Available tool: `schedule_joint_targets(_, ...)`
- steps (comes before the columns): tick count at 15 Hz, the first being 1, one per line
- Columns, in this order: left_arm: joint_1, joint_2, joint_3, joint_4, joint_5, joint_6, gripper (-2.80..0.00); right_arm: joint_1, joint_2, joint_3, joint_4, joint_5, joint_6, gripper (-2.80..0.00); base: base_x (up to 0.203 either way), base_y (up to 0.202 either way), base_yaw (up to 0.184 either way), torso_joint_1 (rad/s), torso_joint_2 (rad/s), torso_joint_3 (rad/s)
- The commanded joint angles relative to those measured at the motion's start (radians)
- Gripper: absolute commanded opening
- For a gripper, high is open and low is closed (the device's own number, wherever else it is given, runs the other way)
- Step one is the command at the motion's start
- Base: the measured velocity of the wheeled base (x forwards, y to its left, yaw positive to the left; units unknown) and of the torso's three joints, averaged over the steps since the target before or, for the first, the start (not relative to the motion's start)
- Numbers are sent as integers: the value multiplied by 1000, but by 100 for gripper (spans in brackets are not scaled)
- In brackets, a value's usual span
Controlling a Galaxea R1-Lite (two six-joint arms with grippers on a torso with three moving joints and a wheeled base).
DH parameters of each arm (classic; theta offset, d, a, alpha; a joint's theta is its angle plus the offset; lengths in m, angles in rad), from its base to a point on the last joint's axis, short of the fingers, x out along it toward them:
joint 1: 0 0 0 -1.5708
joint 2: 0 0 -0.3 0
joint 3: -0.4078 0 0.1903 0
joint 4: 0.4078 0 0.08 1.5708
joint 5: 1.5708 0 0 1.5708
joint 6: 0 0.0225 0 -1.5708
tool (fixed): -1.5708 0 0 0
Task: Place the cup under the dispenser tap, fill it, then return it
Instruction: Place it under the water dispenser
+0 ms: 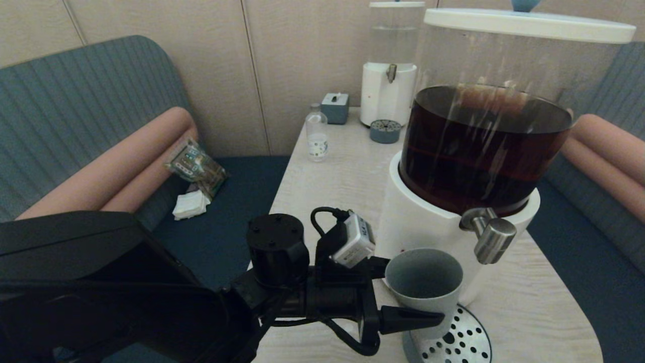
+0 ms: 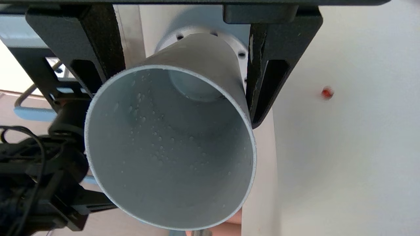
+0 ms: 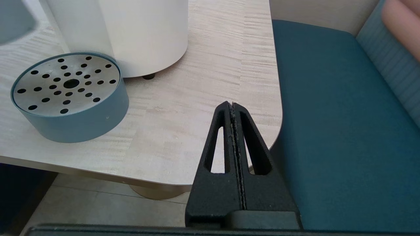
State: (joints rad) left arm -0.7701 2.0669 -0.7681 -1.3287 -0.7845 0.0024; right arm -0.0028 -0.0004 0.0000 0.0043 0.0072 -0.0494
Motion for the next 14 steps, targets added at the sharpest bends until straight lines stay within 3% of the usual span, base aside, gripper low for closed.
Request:
schedule_joint_targets(1, -22, 53, -32, -9, -4, -3, -280, 0, -4, 9, 0, 0, -1, -280, 0, 0, 0, 0, 0, 0)
schedule_joint_targets(14, -34, 150, -88, -14, 13, -5, -280, 0, -4, 9, 0, 0, -1, -280, 0, 0, 0, 0, 0, 0)
